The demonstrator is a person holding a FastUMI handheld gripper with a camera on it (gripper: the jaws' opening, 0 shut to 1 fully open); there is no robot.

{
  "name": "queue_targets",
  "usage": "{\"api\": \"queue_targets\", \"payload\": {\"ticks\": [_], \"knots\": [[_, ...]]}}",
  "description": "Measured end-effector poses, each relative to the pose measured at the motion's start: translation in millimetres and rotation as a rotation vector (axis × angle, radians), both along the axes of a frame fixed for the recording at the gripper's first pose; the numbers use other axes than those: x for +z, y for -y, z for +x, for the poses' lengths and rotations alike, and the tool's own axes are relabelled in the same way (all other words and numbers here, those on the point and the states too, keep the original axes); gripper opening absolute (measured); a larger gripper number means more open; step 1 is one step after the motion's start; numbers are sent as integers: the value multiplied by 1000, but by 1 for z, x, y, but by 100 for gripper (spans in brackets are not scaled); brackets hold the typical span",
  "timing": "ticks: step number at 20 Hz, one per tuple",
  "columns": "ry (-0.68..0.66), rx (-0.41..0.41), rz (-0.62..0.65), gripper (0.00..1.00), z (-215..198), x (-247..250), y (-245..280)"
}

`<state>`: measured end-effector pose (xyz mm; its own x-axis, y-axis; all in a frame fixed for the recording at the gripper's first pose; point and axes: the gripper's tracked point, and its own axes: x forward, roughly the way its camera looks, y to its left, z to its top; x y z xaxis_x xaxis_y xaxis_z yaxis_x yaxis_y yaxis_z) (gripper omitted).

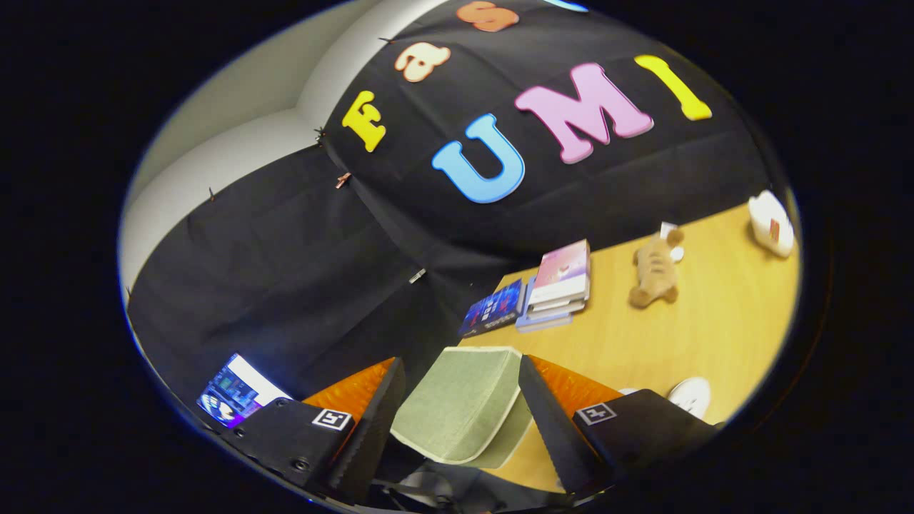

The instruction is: Open the storage box then place both shoes into the box .Put the left shoe in first, then the right shoe, with the right side of both shoes facing outward in a uniform manner.

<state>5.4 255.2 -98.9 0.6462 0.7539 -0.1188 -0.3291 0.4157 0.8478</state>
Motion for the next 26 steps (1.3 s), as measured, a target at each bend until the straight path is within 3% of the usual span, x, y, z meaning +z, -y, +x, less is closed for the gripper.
{"api": "queue_targets", "payload": {"ticks": [2, 6, 14, 18, 21, 26], "knots": [[-50, 81, 80, 98, -2, -18, -18], [-147, 221, 121, 98, -12, -72, -51], [-356, 389, 291, 96, -28, -138, -116], [-420, 438, 417, 96, -30, -139, -135], [-451, 457, 440, 80, -32, -146, -149], [-499, 493, 510, 79, -36, -145, -150]]}}
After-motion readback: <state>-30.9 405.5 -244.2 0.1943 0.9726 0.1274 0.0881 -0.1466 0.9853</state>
